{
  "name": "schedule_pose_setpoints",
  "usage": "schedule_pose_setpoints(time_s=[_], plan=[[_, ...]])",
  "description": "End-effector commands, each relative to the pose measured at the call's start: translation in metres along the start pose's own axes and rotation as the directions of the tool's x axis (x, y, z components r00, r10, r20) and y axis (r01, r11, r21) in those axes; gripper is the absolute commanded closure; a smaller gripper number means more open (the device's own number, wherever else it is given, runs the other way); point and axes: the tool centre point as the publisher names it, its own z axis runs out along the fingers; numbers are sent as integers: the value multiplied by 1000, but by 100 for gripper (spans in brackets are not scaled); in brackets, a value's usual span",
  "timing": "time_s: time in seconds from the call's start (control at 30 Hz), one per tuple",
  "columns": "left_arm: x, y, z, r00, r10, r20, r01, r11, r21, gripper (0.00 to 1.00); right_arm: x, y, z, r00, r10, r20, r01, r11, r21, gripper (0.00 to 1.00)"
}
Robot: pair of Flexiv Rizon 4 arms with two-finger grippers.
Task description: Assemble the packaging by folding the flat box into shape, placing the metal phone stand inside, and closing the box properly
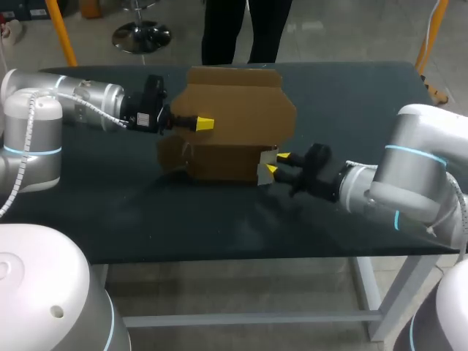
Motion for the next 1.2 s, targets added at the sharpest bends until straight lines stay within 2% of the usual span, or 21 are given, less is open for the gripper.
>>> schedule_pose_setpoints(time_s=[0.03, 0.23, 0.53, 0.8, 1.2], plan=[[-1, 2, 0, 1000, 0, -4, 0, 1000, -1, 100, 3, -2, 10, 985, 9, 173, -6, 1000, -23, 56], [-1, 2, 0, 1000, 0, -4, 0, 1000, -1, 100, 4, -2, 16, 966, 35, 255, -32, 999, -15, 55], [-1, 2, 0, 1000, 0, -4, 0, 1000, -1, 100, 4, -4, 18, 917, 57, 396, -66, 998, 9, 55], [-1, 2, 0, 1000, 0, -4, 0, 1000, -1, 100, 2, -2, 21, 879, 88, 469, -101, 995, 3, 53], [-1, 2, 0, 1000, 0, -4, 0, 1000, -1, 100, -6, -2, 28, 795, 119, 595, -145, 989, -3, 55]])
